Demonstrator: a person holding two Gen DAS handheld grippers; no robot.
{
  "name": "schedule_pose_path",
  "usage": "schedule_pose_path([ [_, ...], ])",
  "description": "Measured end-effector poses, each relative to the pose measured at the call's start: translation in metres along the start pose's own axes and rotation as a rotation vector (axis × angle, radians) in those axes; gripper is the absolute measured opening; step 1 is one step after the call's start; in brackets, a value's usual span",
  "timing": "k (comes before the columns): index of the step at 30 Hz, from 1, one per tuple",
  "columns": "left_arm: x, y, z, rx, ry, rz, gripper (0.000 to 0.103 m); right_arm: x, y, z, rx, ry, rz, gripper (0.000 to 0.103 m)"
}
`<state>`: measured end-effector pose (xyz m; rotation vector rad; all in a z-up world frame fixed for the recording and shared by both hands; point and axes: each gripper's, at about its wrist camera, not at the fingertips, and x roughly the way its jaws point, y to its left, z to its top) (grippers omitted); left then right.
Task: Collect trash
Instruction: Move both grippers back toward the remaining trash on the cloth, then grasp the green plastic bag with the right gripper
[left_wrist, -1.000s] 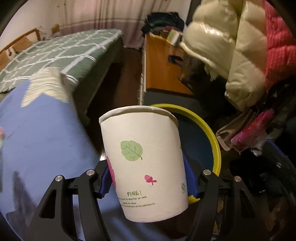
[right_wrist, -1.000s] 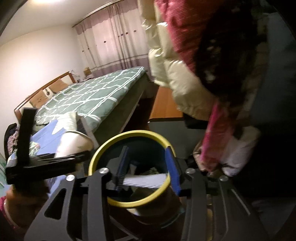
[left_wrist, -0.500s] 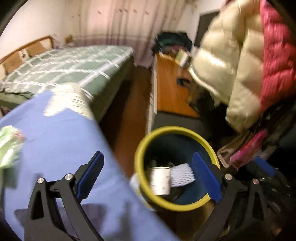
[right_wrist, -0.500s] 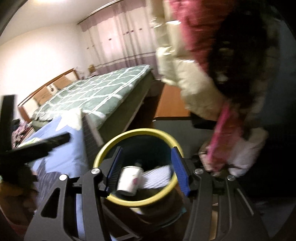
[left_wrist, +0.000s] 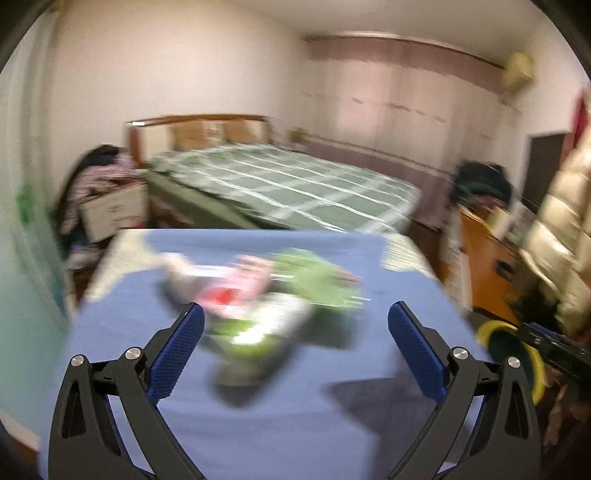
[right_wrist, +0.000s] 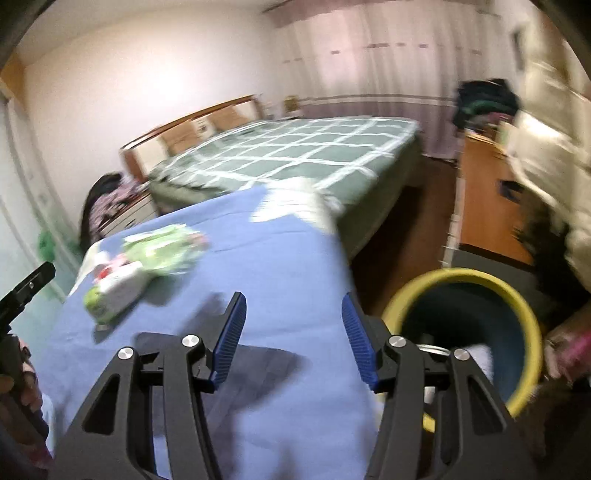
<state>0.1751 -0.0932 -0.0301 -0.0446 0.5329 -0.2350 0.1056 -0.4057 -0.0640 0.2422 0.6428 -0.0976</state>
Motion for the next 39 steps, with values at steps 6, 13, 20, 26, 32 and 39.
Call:
schedule_pose_path([
  [6,0.007,0.094,-0.008,-0.095,-0.048,0.172,0.098,0.048,0.092,0.014,-0.128,0.045,0.127,0.052],
  [13,0.023,0.135,-0.023,-0.171,-0.037,0.179,0.098,0.114,0.156,0.01,-0.262,0.156,0.115,0.052],
  [20,0.027,0.116,-0.027,-0.159,-0.02,0.14,0.098,0.176,0.184,0.014,-0.358,0.23,-0.003,0.052],
  [26,0.027,0.118,-0.028,-0.18,-0.013,0.124,0.098,0.186,0.187,0.016,-0.393,0.213,-0.037,0.027],
  [32,0.024,0.116,-0.029,-0.174,-0.02,0.119,0.098,0.174,0.177,0.019,-0.366,0.195,-0.018,0.001],
  [39,0.022,0.114,-0.028,-0.177,-0.021,0.106,0.098,0.161,0.18,0.018,-0.431,0.181,-0.044,0.045],
])
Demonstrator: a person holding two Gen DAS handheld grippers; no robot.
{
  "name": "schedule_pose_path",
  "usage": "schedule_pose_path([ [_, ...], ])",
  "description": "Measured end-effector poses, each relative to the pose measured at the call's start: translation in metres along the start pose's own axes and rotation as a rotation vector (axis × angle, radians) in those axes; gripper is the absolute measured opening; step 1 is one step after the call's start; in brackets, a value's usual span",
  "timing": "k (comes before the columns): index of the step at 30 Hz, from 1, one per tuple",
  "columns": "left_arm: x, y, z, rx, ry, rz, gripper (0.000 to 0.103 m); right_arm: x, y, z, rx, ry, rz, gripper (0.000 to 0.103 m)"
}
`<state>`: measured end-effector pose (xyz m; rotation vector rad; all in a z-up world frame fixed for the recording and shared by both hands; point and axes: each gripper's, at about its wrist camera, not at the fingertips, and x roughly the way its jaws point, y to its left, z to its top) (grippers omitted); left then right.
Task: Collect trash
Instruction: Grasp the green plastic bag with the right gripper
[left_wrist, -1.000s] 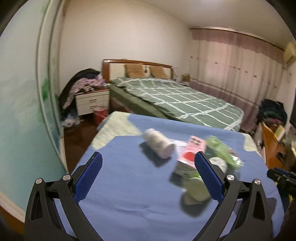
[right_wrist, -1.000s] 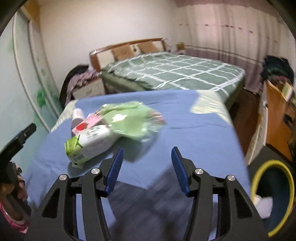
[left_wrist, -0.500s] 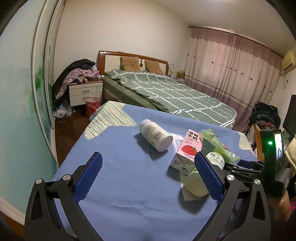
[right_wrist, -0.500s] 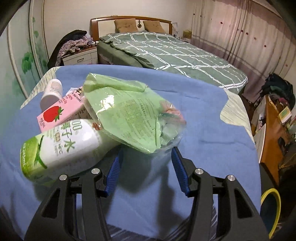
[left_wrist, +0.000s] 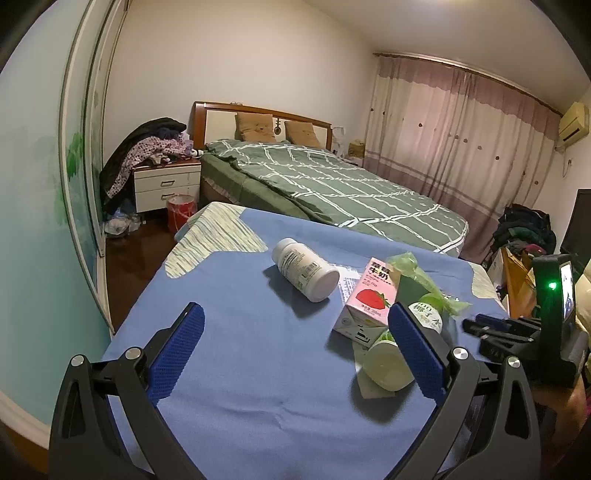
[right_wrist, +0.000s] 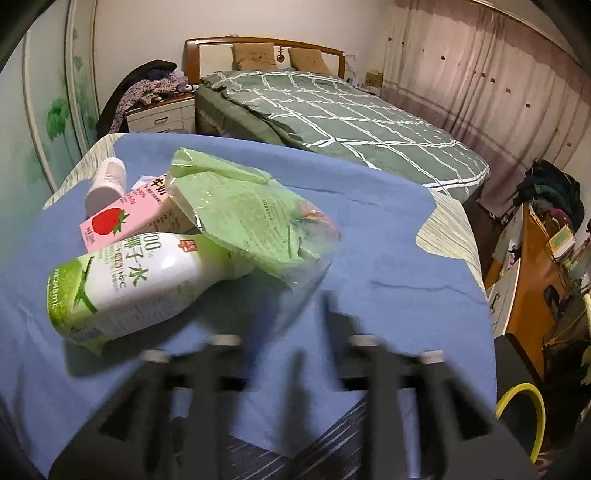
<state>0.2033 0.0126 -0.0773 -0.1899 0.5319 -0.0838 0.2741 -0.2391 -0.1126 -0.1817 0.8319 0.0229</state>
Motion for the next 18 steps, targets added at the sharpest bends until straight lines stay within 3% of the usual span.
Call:
schedule_pose_path([
  [9,-0.001,0.0,-0.001,-0.01,0.008,-0.007,0.098,0.019,0.026,0.02,-0.123,-0.021,-0.113,0.049],
  [11,-0.001,-0.001,-0.001,-0.009,0.01,-0.009,0.098,0.022,0.025,0.021,-0.134,-0.005,-0.09,0.03],
  [12,0.0,0.0,-0.001,-0.009,0.011,-0.011,0.098,0.023,0.024,0.02,-0.134,0.004,-0.08,0.016],
  [13,0.0,-0.001,-0.001,-0.007,0.011,-0.013,0.098,0.021,0.021,0.019,-0.135,0.001,-0.073,0.011],
  [18,0.002,-0.004,-0.003,0.007,0.016,-0.018,0.098,-0.001,0.003,0.007,-0.067,-0.025,-0.013,0.006],
])
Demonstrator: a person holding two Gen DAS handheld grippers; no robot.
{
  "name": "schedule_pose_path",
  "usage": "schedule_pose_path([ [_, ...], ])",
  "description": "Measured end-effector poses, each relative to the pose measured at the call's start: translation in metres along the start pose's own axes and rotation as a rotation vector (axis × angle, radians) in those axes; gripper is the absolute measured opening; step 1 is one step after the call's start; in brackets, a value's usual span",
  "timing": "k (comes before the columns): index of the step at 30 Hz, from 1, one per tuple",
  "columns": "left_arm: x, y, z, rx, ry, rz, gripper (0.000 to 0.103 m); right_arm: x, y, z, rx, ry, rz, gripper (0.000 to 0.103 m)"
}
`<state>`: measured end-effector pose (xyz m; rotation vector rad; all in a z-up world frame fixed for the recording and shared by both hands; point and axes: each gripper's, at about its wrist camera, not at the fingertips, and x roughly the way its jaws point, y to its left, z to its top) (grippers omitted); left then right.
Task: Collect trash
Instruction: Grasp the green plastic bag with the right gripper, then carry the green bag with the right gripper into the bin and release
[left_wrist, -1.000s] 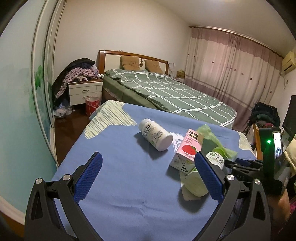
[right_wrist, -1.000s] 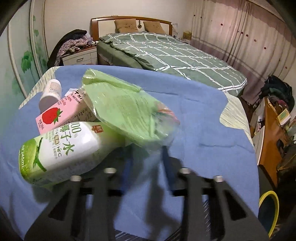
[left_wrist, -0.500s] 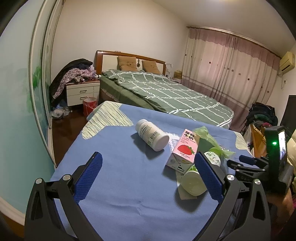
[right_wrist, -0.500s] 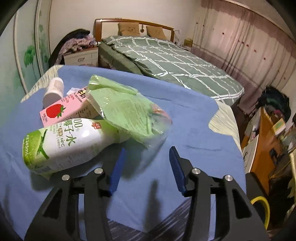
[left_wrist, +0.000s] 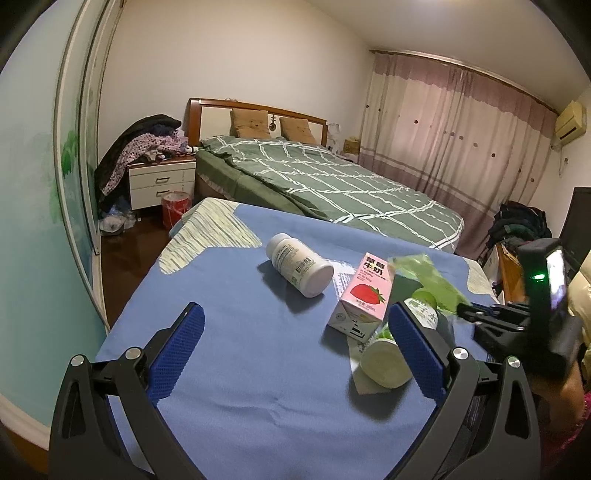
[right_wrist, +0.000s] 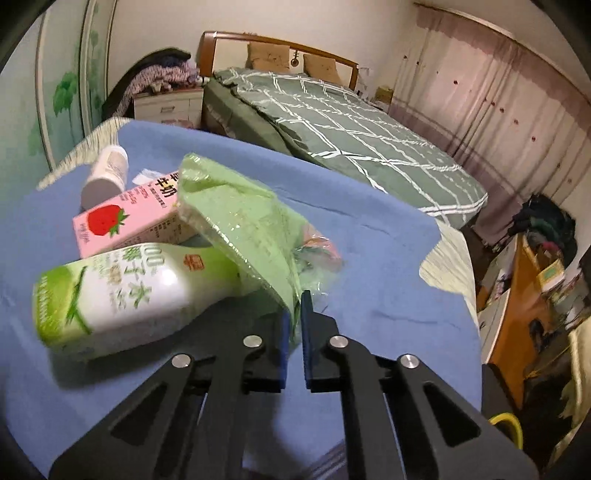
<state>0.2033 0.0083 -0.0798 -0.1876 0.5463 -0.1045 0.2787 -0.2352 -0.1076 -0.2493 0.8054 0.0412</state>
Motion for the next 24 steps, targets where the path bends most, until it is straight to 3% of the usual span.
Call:
schedule_pose_path([
  [7,0.001,-0.011,-0.004,0.042,0.015,-0.018,0.098,-0.057,-0.044,-0.04,0.185,-0.074,0.066,0.005],
  [13,0.007,-0.029,-0.01,0.105,0.044,-0.044,0.098,-0.096,-0.09,-0.083,0.329,-0.091,0.047,0.005],
  [24,0.04,-0.069,-0.015,0.195,0.194,-0.161,0.098,-0.137,-0.21,-0.194,0.584,-0.032,-0.172,0.006],
])
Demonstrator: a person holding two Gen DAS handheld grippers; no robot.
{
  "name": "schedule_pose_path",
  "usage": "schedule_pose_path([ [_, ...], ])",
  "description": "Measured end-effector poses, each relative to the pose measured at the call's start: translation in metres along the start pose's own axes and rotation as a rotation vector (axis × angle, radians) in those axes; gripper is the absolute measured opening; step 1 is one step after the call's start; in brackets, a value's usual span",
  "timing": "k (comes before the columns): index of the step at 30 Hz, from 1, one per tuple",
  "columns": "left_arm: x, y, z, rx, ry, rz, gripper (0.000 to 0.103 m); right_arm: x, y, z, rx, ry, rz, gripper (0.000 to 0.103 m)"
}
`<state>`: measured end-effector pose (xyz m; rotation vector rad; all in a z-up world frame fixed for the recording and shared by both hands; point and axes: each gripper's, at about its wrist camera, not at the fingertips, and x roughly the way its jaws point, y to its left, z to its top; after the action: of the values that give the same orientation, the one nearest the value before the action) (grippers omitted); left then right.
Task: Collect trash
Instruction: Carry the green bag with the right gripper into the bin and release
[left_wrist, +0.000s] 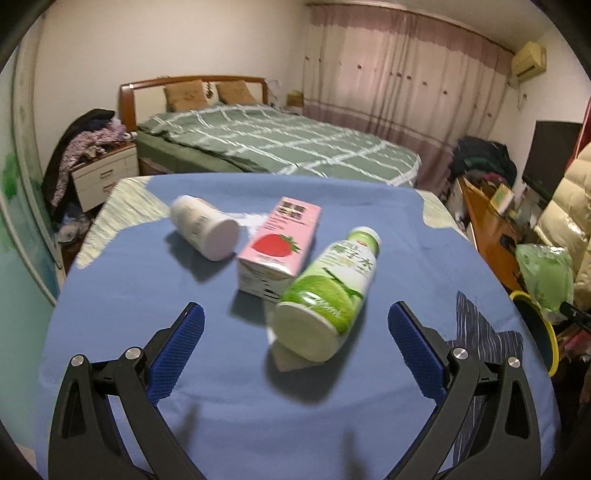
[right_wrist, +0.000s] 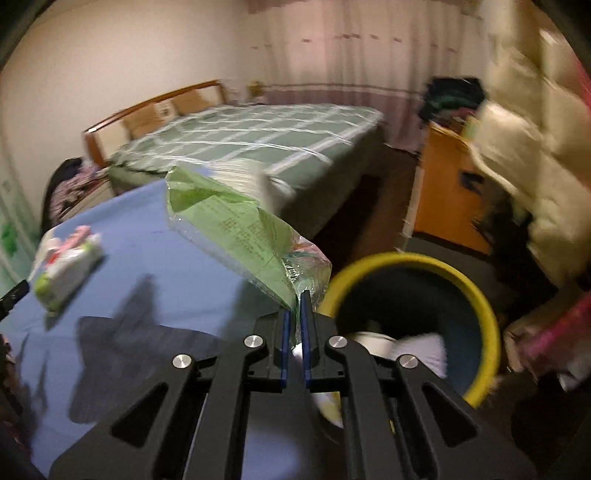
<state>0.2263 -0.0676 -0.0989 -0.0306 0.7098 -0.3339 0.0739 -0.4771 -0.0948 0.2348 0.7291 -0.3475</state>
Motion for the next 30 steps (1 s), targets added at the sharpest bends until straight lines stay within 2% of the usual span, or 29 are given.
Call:
schedule_pose_path([
  [4,0.026,-0.009,0.004,0.011,0.079,-0.048,0.098,0.008,-0.043,-0.014,0.073,0.031,-0.073,0.009],
  [7,0.044,-0.014,0.003,0.025,0.116,-0.047,0.098,0.017,-0.062,-0.024,0.093,0.062,-0.107,0.01],
  [8,0.048,-0.016,0.003,0.034,0.12,-0.046,0.098,0.021,-0.067,-0.027,0.095,0.08,-0.117,0.013],
  [10,0.054,-0.021,0.003,0.053,0.124,-0.046,0.098,0.026,-0.074,-0.032,0.108,0.101,-0.121,0.029],
  [12,0.057,-0.025,0.003,0.073,0.124,-0.051,0.098,0.027,-0.077,-0.034,0.114,0.099,-0.119,0.034],
  [17,0.061,-0.034,0.002,0.113,0.131,-0.069,0.096,0.022,-0.079,-0.034,0.126,0.084,-0.112,0.034],
  [18,0.059,-0.036,0.001,0.123,0.129,-0.079,0.094,0.023,-0.078,-0.031,0.126,0.082,-0.111,0.034],
  [20,0.058,-0.044,-0.001,0.148,0.131,-0.096,0.083,0.022,-0.079,-0.031,0.128,0.078,-0.109,0.034],
  [27,0.06,-0.057,-0.002,0.188,0.139,-0.092,0.078,0.024,-0.071,-0.03,0.122,0.078,-0.083,0.035],
  [30,0.064,-0.056,-0.001,0.186,0.155,-0.094,0.067,0.026,-0.068,-0.031,0.116,0.082,-0.069,0.035],
])
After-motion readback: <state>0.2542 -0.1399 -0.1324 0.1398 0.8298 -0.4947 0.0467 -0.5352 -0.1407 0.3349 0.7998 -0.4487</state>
